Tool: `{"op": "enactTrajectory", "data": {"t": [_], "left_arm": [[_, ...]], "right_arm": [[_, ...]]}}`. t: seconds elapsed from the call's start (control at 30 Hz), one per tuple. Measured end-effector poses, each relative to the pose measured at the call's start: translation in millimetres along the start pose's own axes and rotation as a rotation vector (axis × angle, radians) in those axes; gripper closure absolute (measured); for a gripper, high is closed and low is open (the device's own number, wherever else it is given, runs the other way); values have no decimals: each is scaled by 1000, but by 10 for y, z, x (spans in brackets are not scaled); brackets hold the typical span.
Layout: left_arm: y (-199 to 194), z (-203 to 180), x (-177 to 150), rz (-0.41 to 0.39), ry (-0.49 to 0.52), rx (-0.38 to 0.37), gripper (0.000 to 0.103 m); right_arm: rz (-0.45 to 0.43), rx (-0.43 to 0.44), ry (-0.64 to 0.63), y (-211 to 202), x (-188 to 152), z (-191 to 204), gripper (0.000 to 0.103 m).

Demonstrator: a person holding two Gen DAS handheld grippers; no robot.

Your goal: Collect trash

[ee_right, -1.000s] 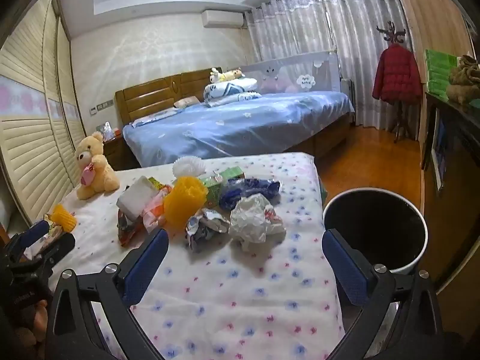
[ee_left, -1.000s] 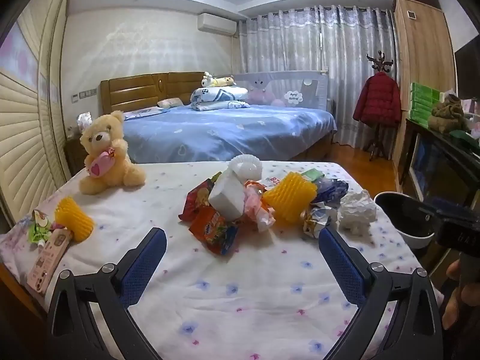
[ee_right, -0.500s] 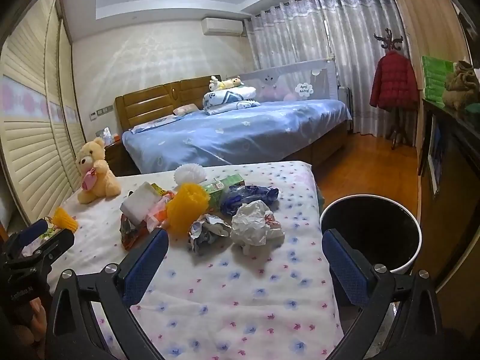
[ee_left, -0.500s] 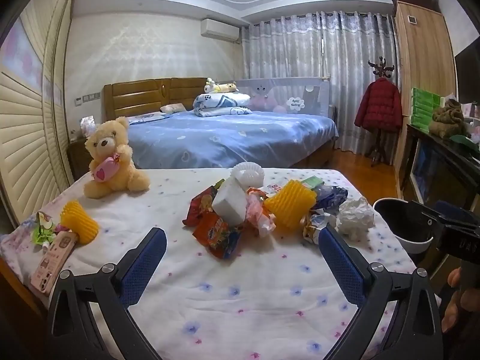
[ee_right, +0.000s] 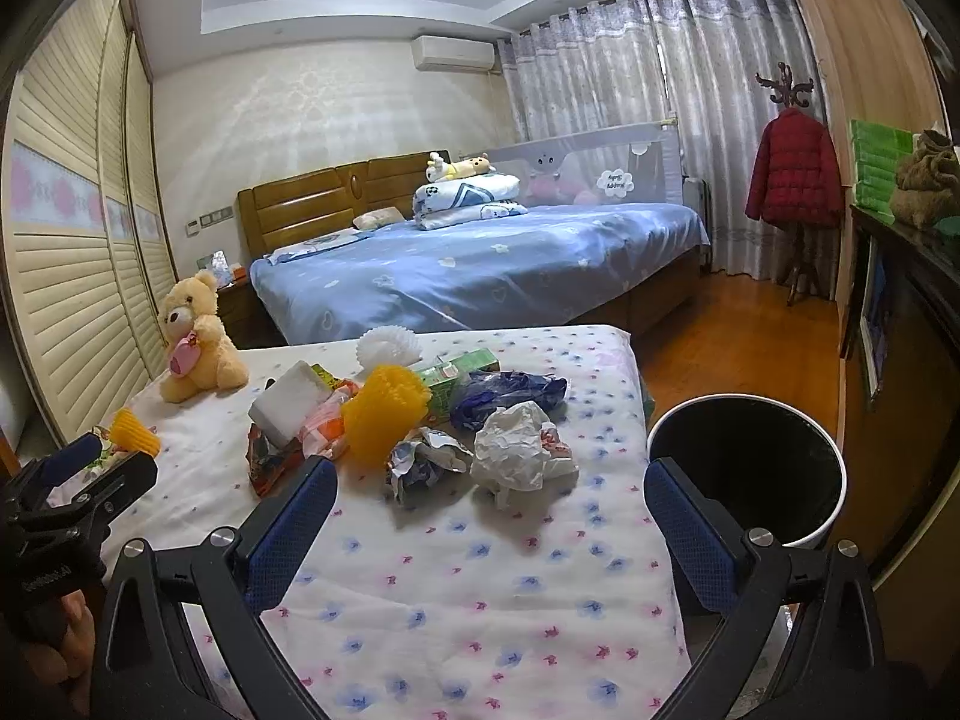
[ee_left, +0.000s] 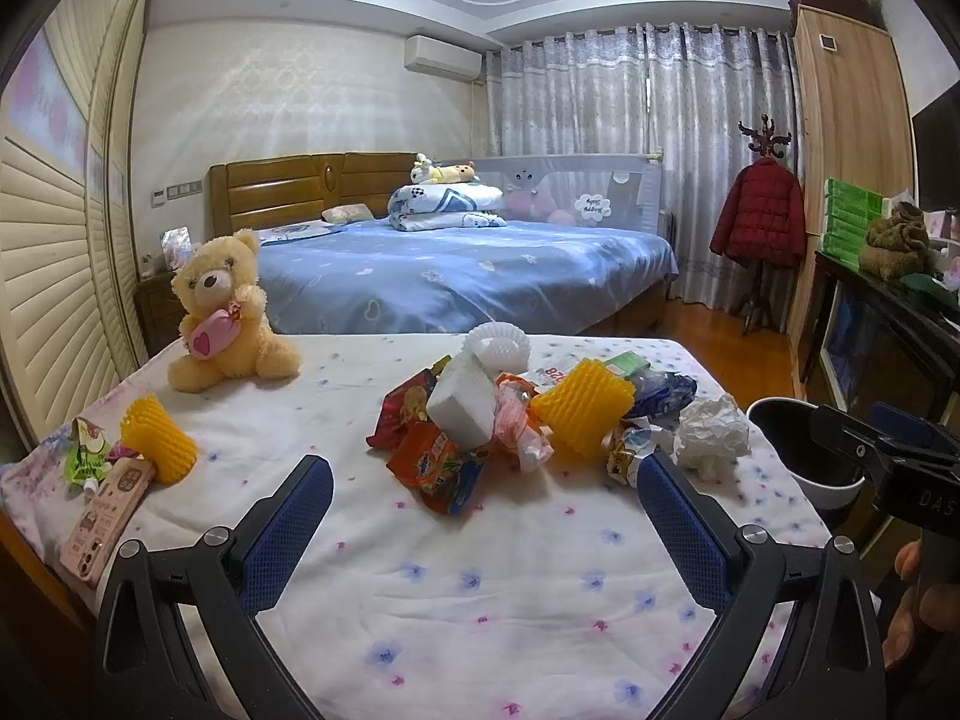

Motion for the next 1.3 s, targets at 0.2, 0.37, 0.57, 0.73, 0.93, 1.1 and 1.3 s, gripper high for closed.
{"op": "enactTrajectory", "data": {"t": [0.2, 0.37, 0.57, 0.73, 0.93, 1.1, 1.3], "left_arm": [[11, -20, -7, -3, 9, 1, 1], [14, -27, -16, -3, 5, 1, 1], [15, -29, -20, -3, 4, 1, 1], [16, -29, -20, -4, 3, 0, 1], [23, -30, -24, -1, 3, 1, 1], [33, -33, -26, 1, 4, 0, 1], [48, -34, -33, 3, 5, -2, 1]], "right_arm": [[3, 7, -3, 2, -8, 12, 0], [7, 8, -6, 3, -11, 17, 0], [9, 13, -5, 6, -9, 18, 0], [11, 16, -4, 8, -13, 24, 0], [14, 19, -3, 13, -15, 31, 0], [14, 19, -2, 13, -16, 32, 0], [11, 21, -4, 17, -12, 38, 0]]}}
Point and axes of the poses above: each gripper's, at about its wrist camera, not at the fingertips, and y roughly the way its jaws point, z to its left, x to its top, the point moved 4 cm from there along y, roughly the way its jaws point
